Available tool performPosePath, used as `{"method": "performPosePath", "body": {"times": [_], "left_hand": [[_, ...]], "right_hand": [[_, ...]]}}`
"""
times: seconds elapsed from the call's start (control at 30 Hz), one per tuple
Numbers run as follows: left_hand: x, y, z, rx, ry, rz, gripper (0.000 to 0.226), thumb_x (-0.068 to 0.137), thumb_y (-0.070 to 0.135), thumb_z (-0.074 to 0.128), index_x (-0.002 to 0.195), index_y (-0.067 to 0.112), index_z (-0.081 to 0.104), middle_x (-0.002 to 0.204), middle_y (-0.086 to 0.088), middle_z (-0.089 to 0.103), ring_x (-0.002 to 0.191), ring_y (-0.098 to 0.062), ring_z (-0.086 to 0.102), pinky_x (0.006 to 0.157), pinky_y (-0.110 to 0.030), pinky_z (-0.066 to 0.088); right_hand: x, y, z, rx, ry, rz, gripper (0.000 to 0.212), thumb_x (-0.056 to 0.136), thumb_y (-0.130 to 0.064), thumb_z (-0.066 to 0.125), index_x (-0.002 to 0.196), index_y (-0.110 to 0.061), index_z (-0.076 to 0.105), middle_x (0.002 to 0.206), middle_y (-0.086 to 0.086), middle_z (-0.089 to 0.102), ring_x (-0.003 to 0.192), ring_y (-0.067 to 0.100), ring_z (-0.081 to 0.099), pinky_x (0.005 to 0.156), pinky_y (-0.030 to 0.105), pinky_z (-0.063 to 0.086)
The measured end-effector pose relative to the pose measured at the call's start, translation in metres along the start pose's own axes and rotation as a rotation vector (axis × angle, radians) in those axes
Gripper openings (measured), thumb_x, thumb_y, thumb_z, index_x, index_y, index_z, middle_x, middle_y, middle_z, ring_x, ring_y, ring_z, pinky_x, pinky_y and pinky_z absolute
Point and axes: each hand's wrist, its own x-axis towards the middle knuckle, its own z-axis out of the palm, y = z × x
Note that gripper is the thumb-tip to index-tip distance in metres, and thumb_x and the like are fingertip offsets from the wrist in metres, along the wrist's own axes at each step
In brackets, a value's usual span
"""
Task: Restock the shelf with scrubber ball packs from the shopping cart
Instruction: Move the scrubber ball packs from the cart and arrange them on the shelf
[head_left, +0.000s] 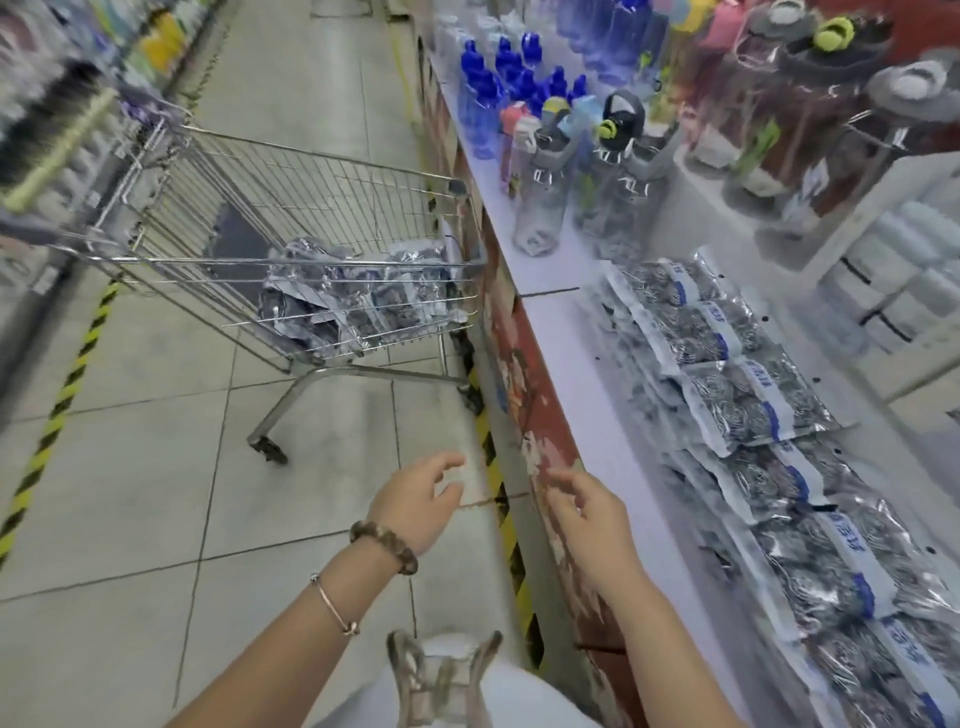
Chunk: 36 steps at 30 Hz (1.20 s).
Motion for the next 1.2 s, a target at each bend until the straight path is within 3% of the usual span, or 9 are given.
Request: {"method": "performPosePath", "body": {"times": [0.27, 0.5, 0.7, 0.83, 1.2], "left_hand": [[0.049, -0.057, -0.054, -0.079, 0.099, -0.159, 0.034, 0.091, 0.025, 0.051, 0.125, 0.025, 0.052, 0.126, 0.006, 0.055, 0.111, -0.011, 0.053, 0.09, -0.024, 0.043], [0.131, -0.073, -0.077, -0.12, 0.122, -0.24, 0.033, 0.092, 0.024, 0.049, 0.126, 0.023, 0.052, 0.127, 0.006, 0.054, 0.111, -0.009, 0.052, 0.085, -0.018, 0.038], [0.244, -0.068, -0.117, -0.086, 0.166, -0.282, 0.03, 0.09, 0.024, 0.052, 0.12, 0.021, 0.056, 0.122, 0.0, 0.057, 0.106, -0.015, 0.056, 0.089, -0.031, 0.046], [0.313, -0.062, -0.147, -0.115, 0.19, -0.318, 0.031, 0.087, 0.031, 0.052, 0.118, 0.03, 0.056, 0.121, 0.006, 0.058, 0.106, -0.013, 0.056, 0.092, -0.036, 0.047], [0.431, -0.102, -0.213, -0.23, 0.233, -0.406, 0.028, 0.088, 0.019, 0.056, 0.115, 0.022, 0.059, 0.111, 0.002, 0.063, 0.098, -0.014, 0.059, 0.091, -0.036, 0.048]], "right_hand": [[0.078, -0.045, 0.049, -0.146, -0.169, -0.041, 0.032, 0.096, -0.02, 0.049, 0.128, -0.019, 0.055, 0.121, -0.007, 0.057, 0.108, 0.006, 0.052, 0.088, 0.018, 0.039], [0.184, -0.06, 0.069, -0.102, -0.224, -0.02, 0.034, 0.096, -0.018, 0.048, 0.129, -0.015, 0.053, 0.125, -0.002, 0.057, 0.111, 0.01, 0.051, 0.098, 0.024, 0.039], [0.313, -0.103, 0.072, -0.117, -0.273, -0.085, 0.031, 0.095, -0.017, 0.049, 0.125, -0.016, 0.057, 0.122, -0.003, 0.058, 0.107, 0.008, 0.052, 0.095, 0.024, 0.042], [0.396, -0.137, 0.07, -0.135, -0.269, -0.138, 0.03, 0.095, -0.02, 0.049, 0.125, -0.019, 0.057, 0.119, -0.007, 0.058, 0.102, 0.005, 0.05, 0.088, 0.021, 0.039], [0.516, -0.17, 0.132, -0.15, -0.363, -0.037, 0.031, 0.095, -0.018, 0.051, 0.125, -0.016, 0.056, 0.121, -0.003, 0.059, 0.111, 0.01, 0.054, 0.093, 0.023, 0.041]]}}
